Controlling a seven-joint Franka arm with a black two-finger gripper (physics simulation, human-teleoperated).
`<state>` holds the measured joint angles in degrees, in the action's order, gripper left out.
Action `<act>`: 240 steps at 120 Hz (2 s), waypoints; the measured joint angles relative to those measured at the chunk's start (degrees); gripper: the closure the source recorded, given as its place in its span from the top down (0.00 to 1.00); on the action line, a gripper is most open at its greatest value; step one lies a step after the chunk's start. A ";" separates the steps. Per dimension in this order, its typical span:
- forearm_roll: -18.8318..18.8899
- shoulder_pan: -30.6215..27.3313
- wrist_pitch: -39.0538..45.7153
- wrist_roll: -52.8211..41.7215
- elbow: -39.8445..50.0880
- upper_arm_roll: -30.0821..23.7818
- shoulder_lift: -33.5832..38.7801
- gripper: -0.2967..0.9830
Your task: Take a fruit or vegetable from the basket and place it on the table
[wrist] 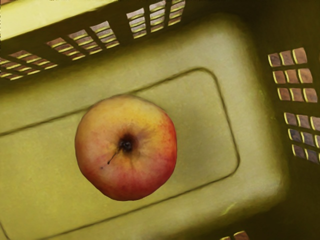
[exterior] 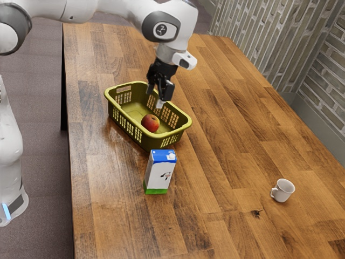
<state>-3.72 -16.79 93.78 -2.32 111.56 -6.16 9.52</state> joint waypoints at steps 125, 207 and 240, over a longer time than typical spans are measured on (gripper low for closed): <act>-0.75 -1.16 6.61 5.91 3.87 -0.49 -6.43 0.75; -0.67 -0.84 10.64 6.71 6.74 0.15 -8.27 0.75; -0.67 -1.09 10.76 6.93 6.76 0.18 -8.40 0.75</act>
<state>-4.39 -17.87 104.54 4.61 118.32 -5.98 1.11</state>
